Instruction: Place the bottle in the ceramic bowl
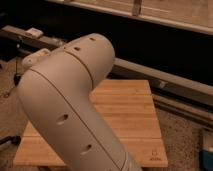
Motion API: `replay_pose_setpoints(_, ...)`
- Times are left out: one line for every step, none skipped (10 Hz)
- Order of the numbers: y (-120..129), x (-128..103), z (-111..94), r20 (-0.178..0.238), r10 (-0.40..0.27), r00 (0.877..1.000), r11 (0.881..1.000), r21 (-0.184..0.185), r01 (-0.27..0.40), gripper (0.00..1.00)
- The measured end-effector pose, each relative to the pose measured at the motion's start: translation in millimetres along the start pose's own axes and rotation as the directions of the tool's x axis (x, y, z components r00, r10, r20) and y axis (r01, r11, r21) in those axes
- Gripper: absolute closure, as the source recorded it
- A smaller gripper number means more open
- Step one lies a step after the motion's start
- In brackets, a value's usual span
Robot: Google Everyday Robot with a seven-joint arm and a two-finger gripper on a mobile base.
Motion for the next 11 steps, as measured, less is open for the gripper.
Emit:
replay_pose_setpoints(3.6, 3.5, -0.1, 0.023, -0.027, 0.999, 0.999, -0.039, 0.028, 0.20)
replay_pose_setpoints(4.4, 7.7, -0.5, 0.033, -0.046, 0.998, 0.996, -0.077, 0.049, 0.20)
replay_pose_setpoints(1.6, 9.4, -1.9, 0.047, -0.055, 0.997, 0.993, -0.106, 0.059, 0.20)
replay_pose_setpoints(5.0, 10.4, -1.6, 0.051, -0.062, 0.997, 0.991, -0.117, 0.068, 0.20)
replay_pose_setpoints(7.6, 10.0, -1.9, 0.053, -0.065, 0.997, 0.990, -0.119, 0.071, 0.20)
replay_pose_setpoints(7.4, 10.0, -2.0, 0.053, -0.064, 0.997, 0.990, -0.119, 0.070, 0.20)
replay_pose_setpoints(4.5, 10.3, -2.1, 0.051, -0.061, 0.997, 0.991, -0.118, 0.066, 0.20)
replay_pose_setpoints(5.2, 10.3, -2.0, 0.051, -0.062, 0.997, 0.991, -0.118, 0.067, 0.20)
replay_pose_setpoints(6.0, 10.5, -1.8, 0.051, -0.063, 0.997, 0.991, -0.118, 0.069, 0.20)
replay_pose_setpoints(6.8, 10.6, -1.9, 0.051, -0.064, 0.997, 0.991, -0.118, 0.070, 0.20)
replay_pose_setpoints(6.3, 10.5, -1.7, 0.051, -0.064, 0.997, 0.991, -0.118, 0.069, 0.20)
